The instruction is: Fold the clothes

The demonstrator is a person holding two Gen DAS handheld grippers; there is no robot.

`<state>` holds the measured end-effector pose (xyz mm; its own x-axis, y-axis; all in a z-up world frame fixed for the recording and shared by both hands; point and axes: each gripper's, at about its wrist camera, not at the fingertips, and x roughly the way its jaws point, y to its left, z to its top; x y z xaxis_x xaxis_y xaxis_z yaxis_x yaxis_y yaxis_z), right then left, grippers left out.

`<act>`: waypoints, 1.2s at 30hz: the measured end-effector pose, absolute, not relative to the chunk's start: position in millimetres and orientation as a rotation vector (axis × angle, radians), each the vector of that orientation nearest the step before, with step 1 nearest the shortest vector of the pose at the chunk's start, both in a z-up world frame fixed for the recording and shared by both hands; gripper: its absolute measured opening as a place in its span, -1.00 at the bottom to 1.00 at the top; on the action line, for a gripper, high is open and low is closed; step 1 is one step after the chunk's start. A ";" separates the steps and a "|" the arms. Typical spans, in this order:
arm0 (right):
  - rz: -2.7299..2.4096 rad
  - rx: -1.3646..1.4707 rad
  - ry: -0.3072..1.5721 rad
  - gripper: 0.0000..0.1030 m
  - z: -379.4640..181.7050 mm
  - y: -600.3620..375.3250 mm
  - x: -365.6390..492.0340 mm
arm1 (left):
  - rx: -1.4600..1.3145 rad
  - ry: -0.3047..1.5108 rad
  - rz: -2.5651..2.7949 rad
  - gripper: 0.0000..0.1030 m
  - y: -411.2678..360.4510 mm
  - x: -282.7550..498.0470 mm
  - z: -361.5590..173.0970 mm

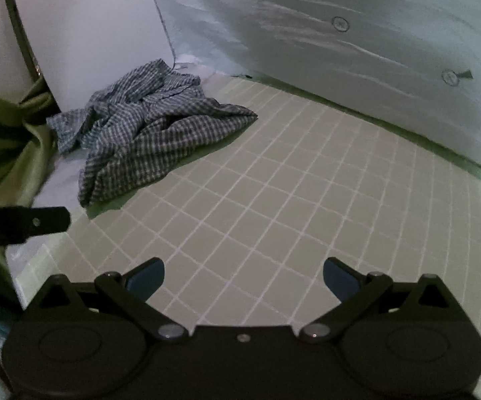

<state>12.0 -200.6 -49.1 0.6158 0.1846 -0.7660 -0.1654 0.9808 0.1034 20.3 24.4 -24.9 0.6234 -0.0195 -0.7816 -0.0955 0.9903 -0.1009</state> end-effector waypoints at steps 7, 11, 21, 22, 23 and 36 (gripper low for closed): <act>0.212 -0.016 0.834 1.00 -59.0 -189.8 61.8 | -0.167 0.946 0.088 0.98 49.1 62.5 -44.9; 0.217 -0.003 0.834 1.00 -72.4 -177.9 107.7 | -0.192 0.958 0.108 0.85 70.0 98.2 -58.3; 0.248 0.126 0.844 0.75 -101.8 -119.9 211.7 | -0.303 1.011 0.149 0.04 99.4 189.0 -93.7; 0.264 0.148 0.847 0.68 -105.0 -112.1 219.6 | -0.312 1.018 0.151 -0.06 101.3 193.6 -96.4; 0.284 0.164 0.855 0.65 -109.2 -104.5 227.0 | -0.316 1.023 0.153 -0.19 102.7 196.6 -98.7; 0.351 -0.013 0.853 -1.00 -128.6 -80.0 218.0 | -0.334 1.030 0.082 -0.66 98.1 185.1 -97.2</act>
